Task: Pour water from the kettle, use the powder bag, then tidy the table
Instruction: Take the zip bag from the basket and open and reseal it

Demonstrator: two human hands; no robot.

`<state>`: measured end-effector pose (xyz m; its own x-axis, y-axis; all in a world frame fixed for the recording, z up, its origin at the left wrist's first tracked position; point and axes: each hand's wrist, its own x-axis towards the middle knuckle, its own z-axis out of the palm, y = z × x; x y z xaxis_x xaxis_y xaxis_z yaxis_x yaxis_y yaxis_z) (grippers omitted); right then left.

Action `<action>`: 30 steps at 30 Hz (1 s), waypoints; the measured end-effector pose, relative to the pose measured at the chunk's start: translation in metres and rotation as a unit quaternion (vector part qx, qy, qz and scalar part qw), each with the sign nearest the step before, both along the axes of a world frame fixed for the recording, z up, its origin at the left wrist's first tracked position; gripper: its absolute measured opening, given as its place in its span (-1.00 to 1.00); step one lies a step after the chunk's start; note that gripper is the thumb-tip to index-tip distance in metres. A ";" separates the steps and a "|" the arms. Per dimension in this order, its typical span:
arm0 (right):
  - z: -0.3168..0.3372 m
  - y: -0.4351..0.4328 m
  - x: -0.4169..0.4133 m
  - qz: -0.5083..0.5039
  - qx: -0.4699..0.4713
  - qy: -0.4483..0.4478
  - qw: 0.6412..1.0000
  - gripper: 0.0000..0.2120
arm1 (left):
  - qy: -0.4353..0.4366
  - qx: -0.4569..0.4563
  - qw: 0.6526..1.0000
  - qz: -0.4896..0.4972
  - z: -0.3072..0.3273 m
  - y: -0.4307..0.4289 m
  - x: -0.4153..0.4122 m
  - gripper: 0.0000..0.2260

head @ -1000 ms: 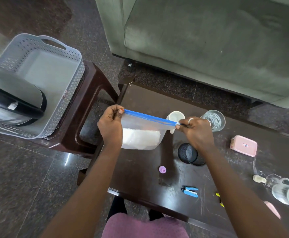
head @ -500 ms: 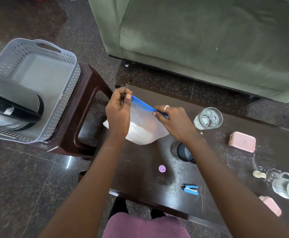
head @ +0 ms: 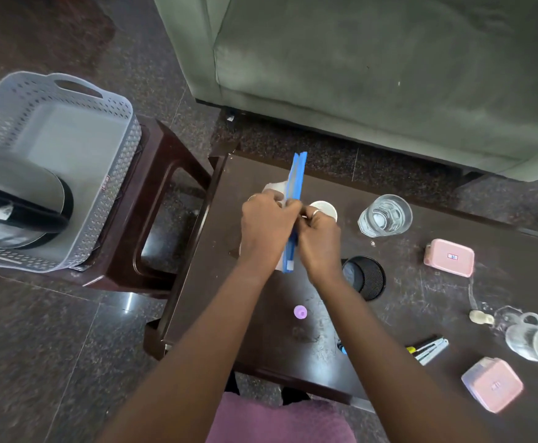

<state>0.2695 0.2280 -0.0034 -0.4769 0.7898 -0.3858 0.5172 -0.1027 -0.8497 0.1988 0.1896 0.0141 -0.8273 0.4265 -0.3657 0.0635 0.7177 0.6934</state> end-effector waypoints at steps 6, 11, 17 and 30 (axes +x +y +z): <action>-0.008 0.001 0.013 -0.103 0.089 -0.088 0.987 -0.90 | 0.139 -0.047 0.989 -0.035 -0.003 0.001 0.001 -0.84; -0.013 0.000 0.021 -0.120 0.110 -0.085 0.983 -0.82 | 0.093 -0.150 0.972 -0.155 -0.024 -0.005 0.028 -0.62; -0.028 -0.002 0.043 0.036 0.326 -0.138 0.935 -0.72 | 0.101 -0.079 0.986 -0.107 -0.029 -0.001 0.034 -0.75; -0.024 0.047 0.001 0.481 0.251 -0.226 0.809 -0.84 | 0.159 0.003 0.979 -0.126 -0.020 -0.002 0.031 -0.73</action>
<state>0.2700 0.2751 -0.0275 -0.8640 0.2477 -0.4384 0.4216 0.8319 -0.3608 0.2296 0.1875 -0.0054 -0.7671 0.6332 -0.1030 0.4522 0.6477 0.6132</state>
